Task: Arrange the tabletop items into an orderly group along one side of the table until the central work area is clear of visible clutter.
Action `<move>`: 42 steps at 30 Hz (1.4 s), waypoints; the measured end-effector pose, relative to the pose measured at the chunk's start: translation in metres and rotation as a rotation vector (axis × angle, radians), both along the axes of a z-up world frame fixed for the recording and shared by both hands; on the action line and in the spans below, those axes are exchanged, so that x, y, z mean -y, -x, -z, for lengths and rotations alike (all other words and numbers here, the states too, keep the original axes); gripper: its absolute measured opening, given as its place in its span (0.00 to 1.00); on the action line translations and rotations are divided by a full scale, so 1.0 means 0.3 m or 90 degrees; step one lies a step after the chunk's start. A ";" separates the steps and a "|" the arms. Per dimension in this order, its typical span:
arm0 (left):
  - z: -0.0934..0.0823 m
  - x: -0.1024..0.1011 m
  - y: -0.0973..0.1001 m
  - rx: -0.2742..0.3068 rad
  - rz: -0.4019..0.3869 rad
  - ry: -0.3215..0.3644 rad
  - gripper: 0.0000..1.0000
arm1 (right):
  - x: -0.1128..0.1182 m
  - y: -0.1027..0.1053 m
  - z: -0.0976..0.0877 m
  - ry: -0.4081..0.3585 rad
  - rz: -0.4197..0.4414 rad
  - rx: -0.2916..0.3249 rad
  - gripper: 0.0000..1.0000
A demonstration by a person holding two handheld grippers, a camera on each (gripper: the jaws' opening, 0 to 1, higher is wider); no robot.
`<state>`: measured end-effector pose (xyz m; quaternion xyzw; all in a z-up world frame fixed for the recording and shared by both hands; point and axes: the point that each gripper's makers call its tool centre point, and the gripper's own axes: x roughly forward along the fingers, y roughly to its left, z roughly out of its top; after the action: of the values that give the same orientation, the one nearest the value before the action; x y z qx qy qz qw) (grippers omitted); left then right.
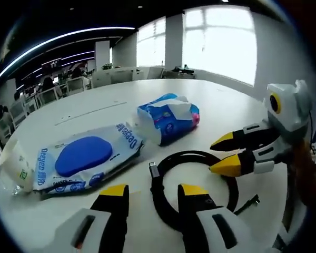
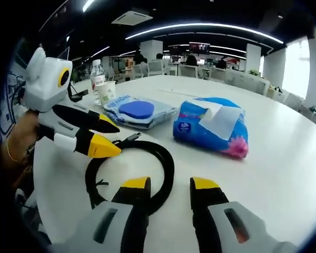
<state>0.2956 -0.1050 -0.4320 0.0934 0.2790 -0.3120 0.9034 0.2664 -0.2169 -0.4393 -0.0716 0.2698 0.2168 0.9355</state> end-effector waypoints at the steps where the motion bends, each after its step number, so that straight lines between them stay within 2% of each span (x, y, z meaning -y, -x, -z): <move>1: -0.002 -0.002 -0.003 0.003 -0.004 0.008 0.40 | 0.000 0.001 0.000 -0.003 0.000 -0.002 0.28; 5: -0.010 -0.016 -0.013 0.012 -0.009 0.013 0.47 | 0.002 0.002 -0.005 -0.007 0.000 0.004 0.31; 10: -0.051 -0.018 -0.020 0.033 -0.009 0.070 0.61 | 0.001 0.009 -0.020 -0.010 -0.007 0.021 0.37; 14: -0.050 -0.027 -0.022 0.033 -0.008 0.072 0.70 | 0.000 0.018 -0.024 -0.014 -0.012 0.022 0.40; 19: -0.077 -0.059 -0.010 0.060 -0.004 0.092 0.73 | 0.010 0.039 -0.038 -0.018 -0.011 0.028 0.43; 21: -0.075 -0.090 -0.014 0.073 -0.016 0.083 0.74 | 0.015 0.043 -0.044 -0.024 -0.004 0.034 0.44; 23: -0.067 -0.109 -0.012 0.071 -0.018 0.078 0.76 | 0.014 0.046 -0.043 -0.026 -0.004 0.036 0.45; 27: -0.082 -0.139 0.004 0.074 -0.020 0.105 0.82 | 0.013 0.062 -0.047 -0.035 -0.004 0.041 0.49; 30: -0.113 -0.193 0.018 0.113 -0.025 0.098 0.87 | 0.021 0.091 -0.059 -0.043 -0.012 0.049 0.52; 34: -0.158 -0.275 0.029 0.152 -0.052 0.112 0.87 | 0.041 0.127 -0.093 -0.055 -0.012 0.072 0.54; 38: -0.167 -0.335 0.054 0.148 -0.051 0.097 0.86 | 0.057 0.167 -0.104 -0.040 -0.018 0.081 0.55; 42: -0.172 -0.383 0.081 0.141 -0.050 0.119 0.87 | 0.060 0.204 -0.114 -0.055 -0.028 0.079 0.56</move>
<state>0.2711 0.0099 -0.3804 0.0320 0.1510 -0.2890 0.9448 0.2052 -0.2347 -0.4052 -0.0504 0.2004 0.2435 0.9476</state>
